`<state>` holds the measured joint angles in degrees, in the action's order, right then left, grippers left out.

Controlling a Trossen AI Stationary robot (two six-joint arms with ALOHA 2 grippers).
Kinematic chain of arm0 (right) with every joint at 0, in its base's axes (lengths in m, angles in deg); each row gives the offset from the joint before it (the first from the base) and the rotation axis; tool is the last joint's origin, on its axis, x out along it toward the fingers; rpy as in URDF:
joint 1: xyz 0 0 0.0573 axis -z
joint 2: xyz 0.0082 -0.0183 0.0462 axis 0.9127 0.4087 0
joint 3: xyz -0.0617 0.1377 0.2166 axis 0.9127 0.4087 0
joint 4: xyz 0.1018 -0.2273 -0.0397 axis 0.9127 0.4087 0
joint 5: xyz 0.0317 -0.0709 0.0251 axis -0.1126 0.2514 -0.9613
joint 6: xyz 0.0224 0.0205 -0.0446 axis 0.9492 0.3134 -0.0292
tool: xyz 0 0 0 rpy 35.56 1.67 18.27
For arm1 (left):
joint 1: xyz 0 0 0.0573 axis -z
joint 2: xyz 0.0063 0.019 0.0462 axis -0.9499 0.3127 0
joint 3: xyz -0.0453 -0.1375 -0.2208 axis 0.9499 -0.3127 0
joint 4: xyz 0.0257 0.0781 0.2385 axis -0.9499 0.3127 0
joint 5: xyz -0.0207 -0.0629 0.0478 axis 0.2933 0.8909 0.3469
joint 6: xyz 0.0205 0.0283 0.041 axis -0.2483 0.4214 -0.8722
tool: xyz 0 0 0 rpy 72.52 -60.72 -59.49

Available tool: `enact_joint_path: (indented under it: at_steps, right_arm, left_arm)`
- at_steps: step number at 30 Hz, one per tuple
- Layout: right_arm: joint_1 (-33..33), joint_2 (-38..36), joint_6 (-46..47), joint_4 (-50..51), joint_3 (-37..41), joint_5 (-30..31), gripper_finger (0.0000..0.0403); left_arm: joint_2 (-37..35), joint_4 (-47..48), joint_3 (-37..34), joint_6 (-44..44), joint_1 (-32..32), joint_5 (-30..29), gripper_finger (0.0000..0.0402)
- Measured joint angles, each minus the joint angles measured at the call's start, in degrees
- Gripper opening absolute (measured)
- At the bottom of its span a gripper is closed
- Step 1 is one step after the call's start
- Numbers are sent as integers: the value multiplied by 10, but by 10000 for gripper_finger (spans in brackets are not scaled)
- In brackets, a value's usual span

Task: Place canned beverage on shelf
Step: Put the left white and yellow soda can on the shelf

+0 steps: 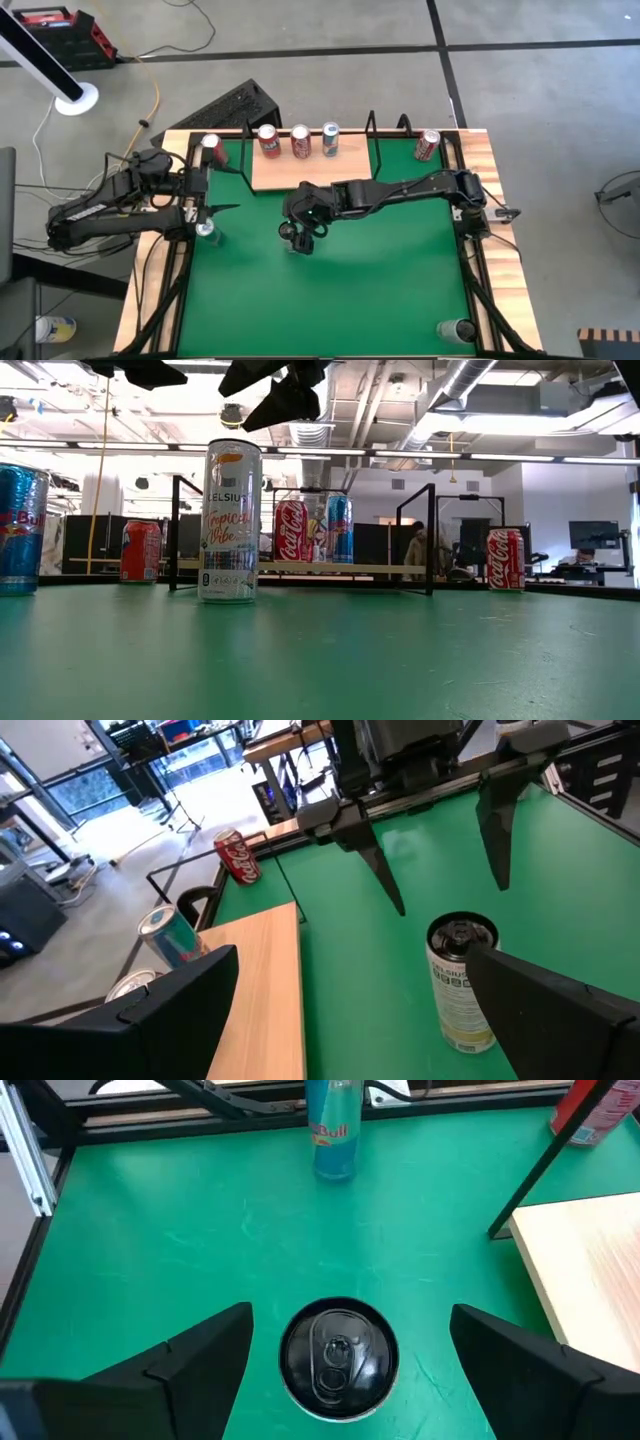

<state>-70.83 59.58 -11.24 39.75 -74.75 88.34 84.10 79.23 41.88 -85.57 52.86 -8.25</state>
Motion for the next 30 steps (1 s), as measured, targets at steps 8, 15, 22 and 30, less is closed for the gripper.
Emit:
enact_joint_path:
  at_steps: [8, 15, 22, 30]
  right_arm:
    - [-3, 20, -32, -22, 0, -1, 366]
    - [-2, 27, -47, -19, 1, -30, 366]
    - [-8, 36, -60, -4, 3, -22, 366]
    - [-13, 49, -71, -22, 4, -1, 366]
  left_arm:
    - [0, 1, 0, 0, 0, 1, 377]
    - [0, 3, 0, 0, 0, 1, 377]
    - [0, 20, 0, 0, 0, 1, 377]
    - [0, 19, 0, 7, 0, 5, 377]
